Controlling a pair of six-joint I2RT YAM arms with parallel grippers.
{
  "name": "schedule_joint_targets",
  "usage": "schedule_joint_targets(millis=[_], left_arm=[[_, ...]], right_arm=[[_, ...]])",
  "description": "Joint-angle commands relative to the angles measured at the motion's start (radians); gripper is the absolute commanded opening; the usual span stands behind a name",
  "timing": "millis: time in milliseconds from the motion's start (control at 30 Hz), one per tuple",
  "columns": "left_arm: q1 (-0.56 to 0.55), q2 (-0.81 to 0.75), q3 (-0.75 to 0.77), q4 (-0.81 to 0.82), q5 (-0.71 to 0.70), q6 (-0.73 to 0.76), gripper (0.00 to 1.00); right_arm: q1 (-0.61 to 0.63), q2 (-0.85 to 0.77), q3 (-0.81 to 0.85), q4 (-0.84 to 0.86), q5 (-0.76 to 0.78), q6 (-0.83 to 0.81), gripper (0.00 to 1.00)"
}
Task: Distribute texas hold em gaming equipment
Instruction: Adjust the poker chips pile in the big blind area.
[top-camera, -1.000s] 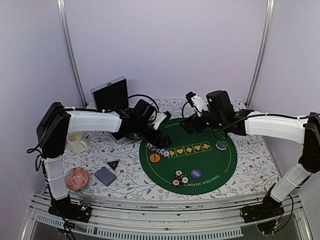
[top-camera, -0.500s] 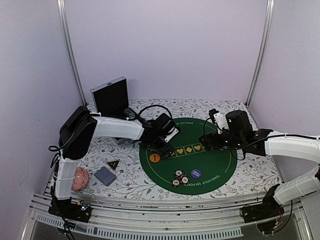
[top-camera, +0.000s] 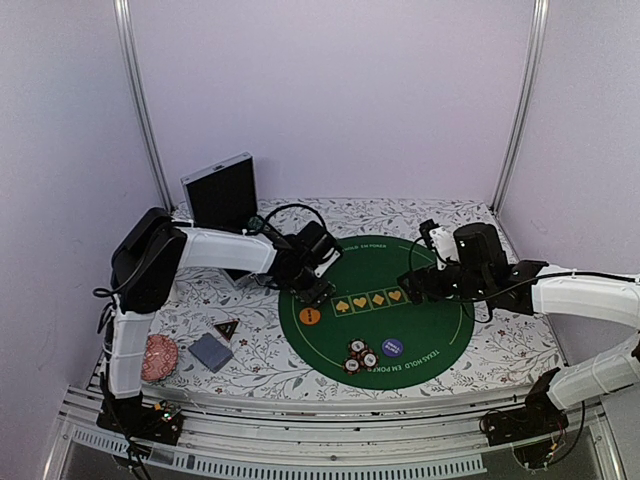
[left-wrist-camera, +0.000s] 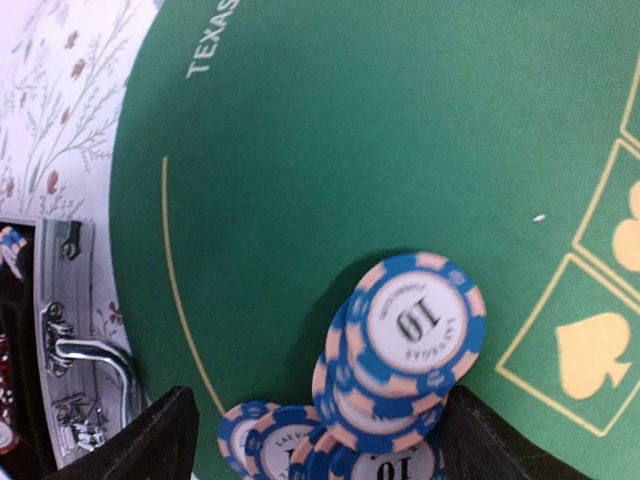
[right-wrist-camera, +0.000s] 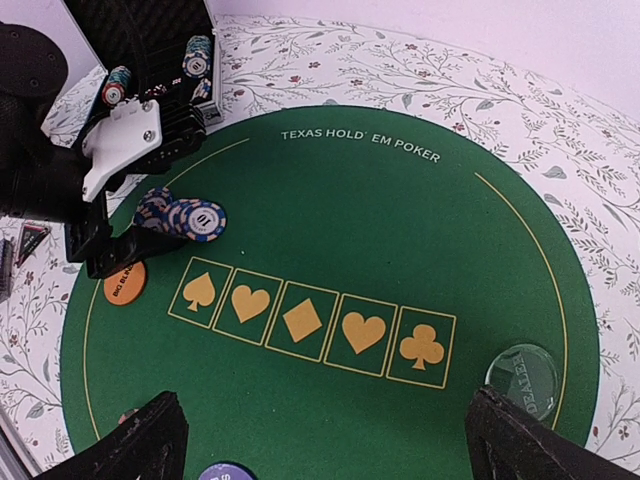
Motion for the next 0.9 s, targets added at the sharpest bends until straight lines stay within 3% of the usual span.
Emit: schedule_joint_targets(millis=[0, 567, 867], left_arm=[[0.076, -0.013, -0.064, -0.063, -0.054, 0.001, 0.84], [0.099, -0.154, -0.100, 0.047, 0.183, 0.017, 0.88], [0.077, 0.026, 0.115, 0.042, 0.185, 0.028, 0.87]], right_arm=[[0.002, -0.025, -0.004, 0.013, -0.046, 0.019, 0.99], [0.003, -0.183, -0.025, 0.056, -0.142, 0.022, 0.99], [0.002, -0.178, -0.044, 0.049, -0.173, 0.046, 0.99]])
